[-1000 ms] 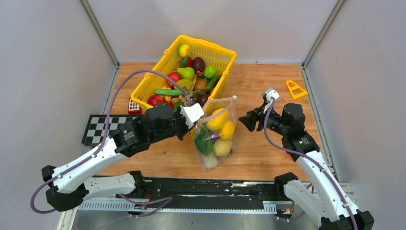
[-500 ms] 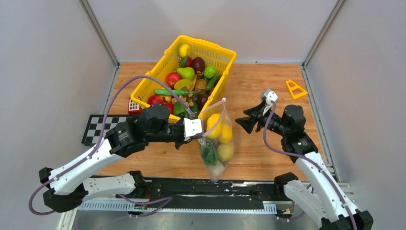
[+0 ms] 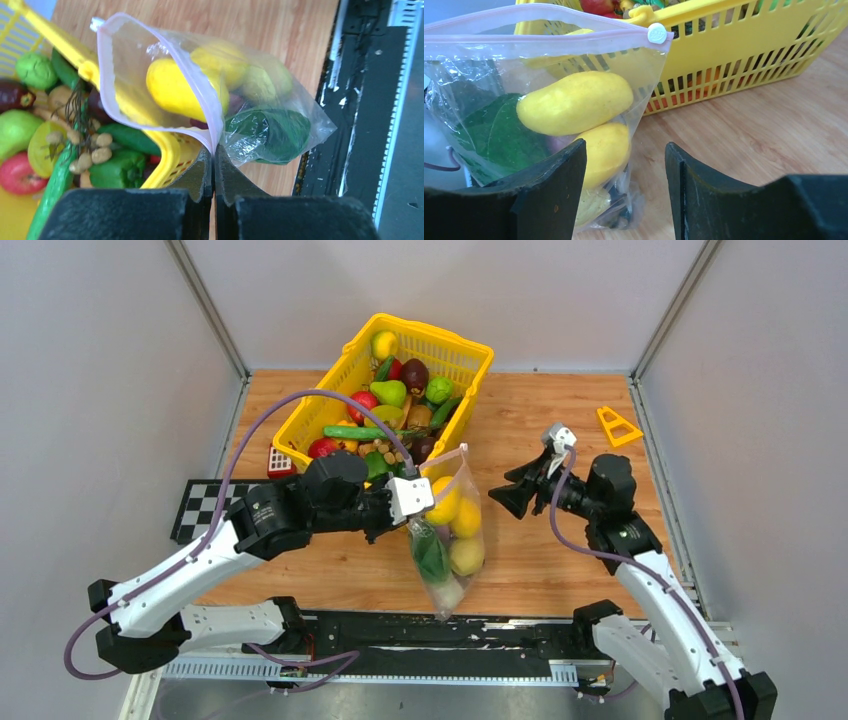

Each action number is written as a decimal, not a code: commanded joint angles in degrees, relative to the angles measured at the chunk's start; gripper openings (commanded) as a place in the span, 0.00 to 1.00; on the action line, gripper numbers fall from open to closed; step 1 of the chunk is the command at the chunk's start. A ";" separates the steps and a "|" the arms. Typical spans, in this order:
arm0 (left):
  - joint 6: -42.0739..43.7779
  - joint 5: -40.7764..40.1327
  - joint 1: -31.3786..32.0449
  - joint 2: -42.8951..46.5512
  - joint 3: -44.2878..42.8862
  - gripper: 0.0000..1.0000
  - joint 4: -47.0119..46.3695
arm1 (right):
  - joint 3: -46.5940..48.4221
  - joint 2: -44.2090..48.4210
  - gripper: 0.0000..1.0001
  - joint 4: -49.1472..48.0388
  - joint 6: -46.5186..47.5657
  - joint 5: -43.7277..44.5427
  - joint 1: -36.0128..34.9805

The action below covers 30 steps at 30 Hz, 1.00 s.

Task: Place the food in the zip-top bag and seal the zipper
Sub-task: Adjust the zipper food storage bag at the center of the board.

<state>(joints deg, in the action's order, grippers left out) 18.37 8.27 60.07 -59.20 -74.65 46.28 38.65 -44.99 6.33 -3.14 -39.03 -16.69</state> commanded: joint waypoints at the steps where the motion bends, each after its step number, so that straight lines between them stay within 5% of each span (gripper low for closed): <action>1: -6.40 -10.23 0.29 1.17 -1.25 0.00 2.40 | 4.19 -6.22 0.59 -1.01 -4.16 -3.56 0.20; 9: -11.46 -23.01 0.23 4.15 2.50 0.00 6.12 | 7.95 -15.64 0.61 -6.58 -8.25 -5.39 0.08; 30: -10.60 -24.72 0.31 7.87 7.31 0.00 2.72 | 23.83 -41.02 0.61 -10.08 2.90 -27.11 0.34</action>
<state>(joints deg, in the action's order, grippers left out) 7.99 -15.20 60.29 -52.38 -67.48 50.74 58.02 -84.20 -0.80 -3.97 -57.76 -16.69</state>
